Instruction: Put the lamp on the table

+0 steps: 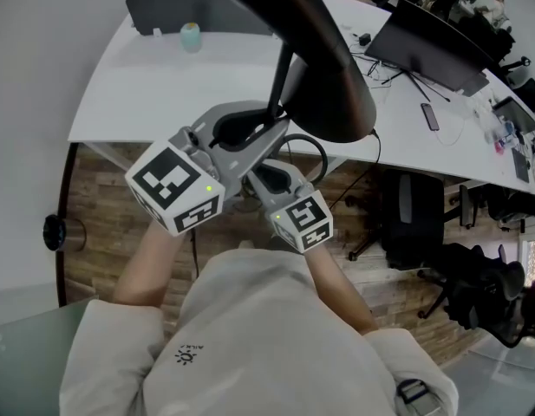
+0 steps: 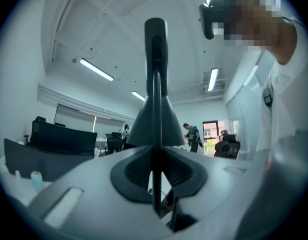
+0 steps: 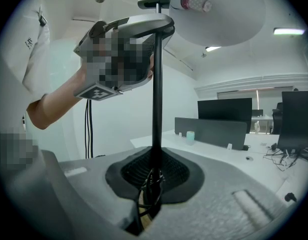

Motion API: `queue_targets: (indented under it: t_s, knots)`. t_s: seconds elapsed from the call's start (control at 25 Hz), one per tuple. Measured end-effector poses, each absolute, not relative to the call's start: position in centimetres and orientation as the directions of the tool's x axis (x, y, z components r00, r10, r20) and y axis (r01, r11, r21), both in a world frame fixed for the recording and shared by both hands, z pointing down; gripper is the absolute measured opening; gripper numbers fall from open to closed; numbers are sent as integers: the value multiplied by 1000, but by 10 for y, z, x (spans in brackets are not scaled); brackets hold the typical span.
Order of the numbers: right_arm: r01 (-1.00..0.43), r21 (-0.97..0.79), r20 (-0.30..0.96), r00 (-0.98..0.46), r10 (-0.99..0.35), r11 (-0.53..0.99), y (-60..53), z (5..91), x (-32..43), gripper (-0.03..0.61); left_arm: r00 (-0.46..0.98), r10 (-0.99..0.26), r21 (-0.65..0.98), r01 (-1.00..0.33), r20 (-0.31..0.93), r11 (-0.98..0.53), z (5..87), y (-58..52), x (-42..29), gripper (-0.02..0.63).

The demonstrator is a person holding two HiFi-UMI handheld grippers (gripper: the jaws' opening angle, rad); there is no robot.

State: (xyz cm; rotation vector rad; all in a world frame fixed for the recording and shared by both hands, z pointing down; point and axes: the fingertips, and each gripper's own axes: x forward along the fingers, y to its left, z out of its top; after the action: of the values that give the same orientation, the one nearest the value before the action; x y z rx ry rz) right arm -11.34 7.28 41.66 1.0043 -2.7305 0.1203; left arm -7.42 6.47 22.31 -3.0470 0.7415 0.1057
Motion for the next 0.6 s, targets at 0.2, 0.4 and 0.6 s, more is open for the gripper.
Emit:
queue_targets:
  t_s: [0.2, 0.4, 0.6]
  knots:
    - [-645, 5, 240, -741, -628, 764, 70, 416, -114, 46, 883, -463, 12, -463, -73, -886, 222, 63, -76, 38]
    - [-644, 5, 236, -742, -627, 765, 61, 417, -113, 46, 884, -463, 9, -463, -69, -886, 223, 55, -74, 38]
    - [-641, -1, 234, -747, -623, 768, 48, 421, -108, 46, 886, -460, 7, -460, -60, -888, 227, 41, -66, 38]
